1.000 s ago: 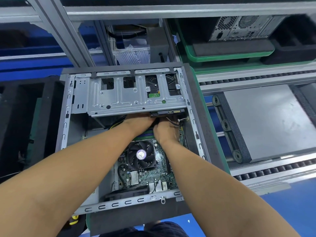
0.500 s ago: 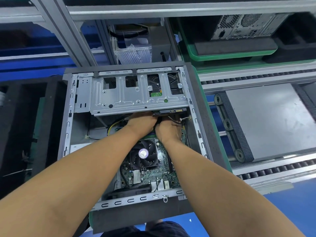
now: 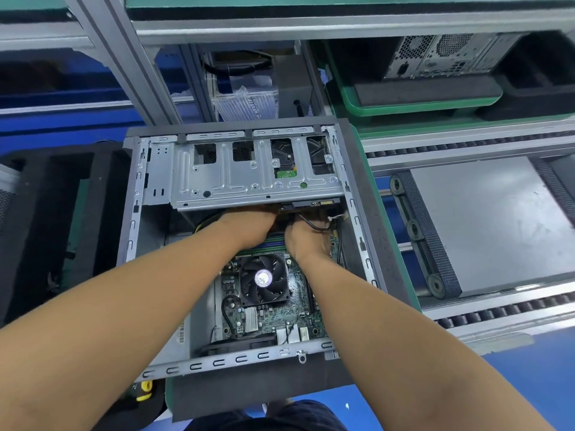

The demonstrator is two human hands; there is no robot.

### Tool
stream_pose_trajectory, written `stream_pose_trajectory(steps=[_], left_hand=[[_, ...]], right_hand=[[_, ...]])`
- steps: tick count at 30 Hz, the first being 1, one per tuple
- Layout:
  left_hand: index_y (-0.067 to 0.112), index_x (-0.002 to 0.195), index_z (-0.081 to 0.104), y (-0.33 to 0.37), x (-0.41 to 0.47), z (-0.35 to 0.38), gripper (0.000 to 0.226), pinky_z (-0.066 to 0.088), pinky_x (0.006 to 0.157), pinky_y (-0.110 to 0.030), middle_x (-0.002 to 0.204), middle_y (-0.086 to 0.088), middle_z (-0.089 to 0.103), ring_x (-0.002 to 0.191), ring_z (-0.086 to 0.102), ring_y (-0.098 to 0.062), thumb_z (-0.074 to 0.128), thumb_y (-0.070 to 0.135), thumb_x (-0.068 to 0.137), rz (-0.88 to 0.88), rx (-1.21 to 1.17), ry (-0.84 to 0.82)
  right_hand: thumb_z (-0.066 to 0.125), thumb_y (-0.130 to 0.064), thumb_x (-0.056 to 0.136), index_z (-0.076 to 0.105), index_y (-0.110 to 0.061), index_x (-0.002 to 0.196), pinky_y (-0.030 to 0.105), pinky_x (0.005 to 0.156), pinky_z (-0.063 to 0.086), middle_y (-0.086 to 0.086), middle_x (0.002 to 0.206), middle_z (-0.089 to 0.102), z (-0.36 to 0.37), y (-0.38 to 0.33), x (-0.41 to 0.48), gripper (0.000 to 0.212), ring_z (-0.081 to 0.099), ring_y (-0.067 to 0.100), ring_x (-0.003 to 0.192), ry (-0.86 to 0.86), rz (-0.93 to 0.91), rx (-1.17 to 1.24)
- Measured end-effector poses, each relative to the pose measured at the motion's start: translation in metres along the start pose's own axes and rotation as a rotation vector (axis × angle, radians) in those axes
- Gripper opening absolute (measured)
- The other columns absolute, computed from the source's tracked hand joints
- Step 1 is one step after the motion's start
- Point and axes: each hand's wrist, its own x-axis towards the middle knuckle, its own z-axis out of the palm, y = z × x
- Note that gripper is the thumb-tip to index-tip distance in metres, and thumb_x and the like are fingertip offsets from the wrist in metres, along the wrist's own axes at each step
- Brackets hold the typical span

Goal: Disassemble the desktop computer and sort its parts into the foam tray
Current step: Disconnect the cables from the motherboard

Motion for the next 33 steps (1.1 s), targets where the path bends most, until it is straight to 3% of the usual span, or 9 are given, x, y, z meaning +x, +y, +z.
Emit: stream_pose_trajectory(steps=[4, 7, 10, 14, 16, 20, 26, 30, 33], left_hand=[[0.028, 0.084, 0.042, -0.008, -0.017, -0.015, 0.019, 0.035, 0.058, -0.03, 0.081, 0.004, 0.054, 0.068, 0.048, -0.012, 0.045, 0.028, 0.103, 0.04, -0.219, -0.082], [0.023, 0.102, 0.048, -0.017, -0.04, -0.024, 0.011, 0.037, 0.062, -0.028, 0.089, 0.005, 0.057, 0.076, 0.052, -0.014, 0.051, 0.033, 0.1, 0.114, -0.29, -0.067], [0.023, 0.12, 0.049, -0.029, -0.062, -0.03, 0.025, 0.039, 0.073, -0.02, 0.109, 0.01, 0.056, 0.09, 0.054, -0.007, 0.053, 0.035, 0.098, 0.153, -0.337, -0.052], [0.024, 0.133, 0.051, -0.034, -0.08, -0.03, 0.038, 0.041, 0.09, -0.026, 0.126, 0.007, 0.055, 0.108, 0.052, -0.009, 0.046, 0.034, 0.097, 0.125, -0.26, -0.086], [0.03, 0.129, 0.05, -0.037, -0.086, -0.029, 0.039, 0.042, 0.087, -0.031, 0.122, 0.006, 0.059, 0.103, 0.054, -0.011, 0.042, 0.04, 0.092, 0.057, -0.24, -0.098], [0.027, 0.133, 0.048, -0.048, -0.094, -0.027, 0.048, 0.046, 0.088, -0.035, 0.121, 0.003, 0.062, 0.102, 0.058, -0.018, 0.034, 0.057, 0.098, -0.089, -0.244, -0.051], [0.017, 0.151, 0.029, -0.043, -0.09, -0.029, 0.057, 0.041, 0.105, -0.04, 0.143, -0.012, 0.051, 0.126, 0.051, -0.029, 0.039, 0.013, 0.095, -0.2, -0.192, -0.174], [0.015, 0.108, 0.057, -0.049, -0.096, -0.033, 0.024, 0.036, 0.089, -0.032, 0.116, -0.01, 0.06, 0.105, 0.055, -0.023, 0.037, 0.011, 0.094, -0.124, -0.217, -0.262], [0.021, 0.079, 0.043, -0.06, -0.105, -0.031, 0.016, 0.038, 0.07, -0.03, 0.087, -0.002, 0.056, 0.074, 0.045, -0.014, 0.042, 0.019, 0.095, -0.086, -0.378, -0.255]], right_hand=[[0.038, -0.028, 0.103, 0.06, -0.004, 0.121, 0.002, 0.046, 0.031, 0.017, 0.124, 0.061, 0.001, 0.003, -0.002, 0.037, 0.057, 0.032, 0.115, -0.278, 0.08, 0.158], [0.039, -0.025, 0.101, 0.063, -0.006, 0.11, 0.019, 0.073, 0.038, 0.015, 0.116, 0.064, -0.008, -0.003, -0.008, 0.031, 0.058, 0.032, 0.097, -0.223, 0.053, 0.053], [0.04, -0.017, 0.098, 0.061, -0.008, 0.1, 0.03, 0.082, 0.04, 0.015, 0.109, 0.064, -0.017, -0.011, -0.014, 0.023, 0.055, 0.03, 0.091, -0.254, -0.064, -0.155], [0.032, -0.019, 0.103, 0.049, -0.014, 0.132, 0.038, 0.097, 0.043, 0.021, 0.132, 0.053, -0.028, -0.007, -0.021, 0.034, 0.048, 0.036, 0.124, -0.373, -0.181, -0.198], [0.03, -0.019, 0.105, 0.038, -0.017, 0.147, 0.039, 0.108, 0.038, 0.019, 0.148, 0.039, -0.033, -0.002, -0.027, 0.043, 0.037, 0.036, 0.136, -0.411, -0.261, -0.216], [0.031, -0.017, 0.106, 0.04, -0.019, 0.148, 0.037, 0.116, 0.031, 0.01, 0.16, 0.026, -0.041, 0.006, -0.034, 0.043, 0.031, 0.03, 0.143, -0.439, -0.335, -0.149], [0.037, 0.003, 0.095, 0.051, -0.015, 0.133, 0.041, 0.097, 0.047, 0.011, 0.144, 0.042, -0.042, 0.011, -0.04, 0.045, 0.051, 0.031, 0.121, -0.398, -0.285, -0.103], [0.039, 0.007, 0.088, 0.054, -0.014, 0.121, 0.042, 0.106, 0.04, 0.009, 0.14, 0.039, -0.044, 0.012, -0.041, 0.042, 0.039, 0.026, 0.125, -0.33, -0.263, -0.078], [0.036, 0.007, 0.09, 0.057, -0.015, 0.112, 0.042, 0.104, 0.041, 0.01, 0.142, 0.037, -0.042, 0.013, -0.043, 0.038, 0.042, 0.028, 0.128, -0.372, -0.248, -0.046]])
